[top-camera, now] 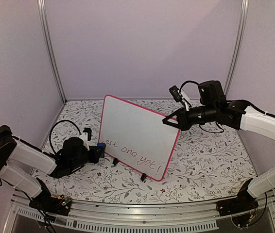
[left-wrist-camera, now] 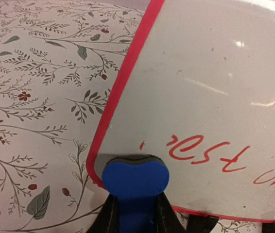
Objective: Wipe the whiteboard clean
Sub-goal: Erase the center of the whiteboard.
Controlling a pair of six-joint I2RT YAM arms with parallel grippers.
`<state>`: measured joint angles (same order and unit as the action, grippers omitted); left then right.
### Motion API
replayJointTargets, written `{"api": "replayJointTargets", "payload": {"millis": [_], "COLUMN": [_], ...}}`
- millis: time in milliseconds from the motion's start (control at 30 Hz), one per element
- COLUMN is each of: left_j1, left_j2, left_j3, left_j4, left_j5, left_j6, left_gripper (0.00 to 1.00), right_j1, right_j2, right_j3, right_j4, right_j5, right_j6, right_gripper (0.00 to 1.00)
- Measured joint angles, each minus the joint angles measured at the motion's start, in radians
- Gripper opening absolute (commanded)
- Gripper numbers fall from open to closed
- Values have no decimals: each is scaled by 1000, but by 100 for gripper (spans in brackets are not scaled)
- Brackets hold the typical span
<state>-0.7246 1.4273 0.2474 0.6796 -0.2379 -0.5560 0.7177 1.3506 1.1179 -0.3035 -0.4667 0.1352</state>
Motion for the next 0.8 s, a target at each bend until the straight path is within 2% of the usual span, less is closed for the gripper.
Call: {"api": "replayJointTargets", "payload": {"millis": [167,400,800], "left_j1": [17,42,46], "left_j2": [-72,-77,3], "left_j3": [56,138,82], "left_j4": [-30,-59,34], "left_j5": [-10,-6,22], "left_j6": [29,63,28], "left_gripper": [7,7,7], "right_j1": [0,0,0], "right_j2": [0,0,1], "right_j3": [0,0,0], "right_j4": [0,0,-2], "right_j5": [-1,-2,8], "right_j6": [-2,-2,11], "right_gripper": [0,0,0]}}
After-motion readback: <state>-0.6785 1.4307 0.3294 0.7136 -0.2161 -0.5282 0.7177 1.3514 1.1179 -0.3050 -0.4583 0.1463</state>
